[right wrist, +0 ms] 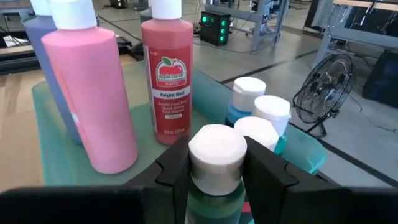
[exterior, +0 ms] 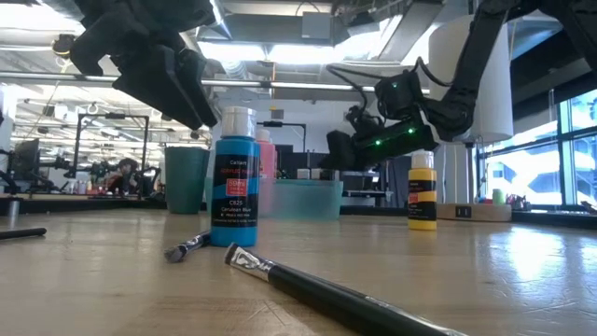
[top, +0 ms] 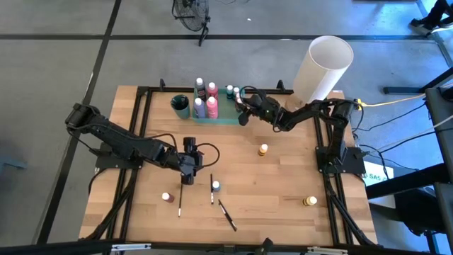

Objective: Pick & Place Paint Supplies
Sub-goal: Put the small green paint bottle into the green bin, then put the top small yellow paint bottle into the green bin

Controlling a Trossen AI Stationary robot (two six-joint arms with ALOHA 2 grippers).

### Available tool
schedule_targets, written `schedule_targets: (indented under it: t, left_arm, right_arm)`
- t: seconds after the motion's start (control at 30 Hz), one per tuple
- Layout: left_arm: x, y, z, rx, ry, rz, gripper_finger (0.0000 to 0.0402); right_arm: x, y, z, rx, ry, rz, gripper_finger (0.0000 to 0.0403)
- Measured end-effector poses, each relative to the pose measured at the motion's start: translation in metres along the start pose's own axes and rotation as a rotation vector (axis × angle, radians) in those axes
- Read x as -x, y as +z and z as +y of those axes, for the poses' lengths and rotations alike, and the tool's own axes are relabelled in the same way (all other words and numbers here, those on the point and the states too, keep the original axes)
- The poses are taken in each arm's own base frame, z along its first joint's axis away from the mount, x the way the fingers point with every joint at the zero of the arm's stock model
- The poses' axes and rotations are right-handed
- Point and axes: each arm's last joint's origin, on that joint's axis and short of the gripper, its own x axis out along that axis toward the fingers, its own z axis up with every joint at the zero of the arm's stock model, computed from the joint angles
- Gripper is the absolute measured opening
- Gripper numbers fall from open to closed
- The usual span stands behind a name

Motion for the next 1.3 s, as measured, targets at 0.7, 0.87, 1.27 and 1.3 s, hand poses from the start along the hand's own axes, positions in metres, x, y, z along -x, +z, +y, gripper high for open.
schedule_targets:
  t: [0.7,0.87,1.27,1.3]
  left_arm:
    - [0.000,0.000,0.000,-0.059,0.001,0.000,0.0242]
    - [0.000,0.000,0.000,-0.071,0.001,0.000,0.0242]
    - [0.000,0.000,0.000,-0.070,0.001,0.001,0.0242]
    - [0.000,0.000,0.000,-0.070,0.001,0.002,0.0242]
  right_arm:
    - [0.003,-0.001,0.007,0.055,-0.010,0.037,0.0180]
    - [0.006,0.003,0.016,0.107,-0.014,0.020,0.0181]
    - [0.026,0.032,0.042,0.154,-0.123,-0.073,0.0181]
    - [0.029,0.037,0.045,0.154,-0.112,-0.087,0.0181]
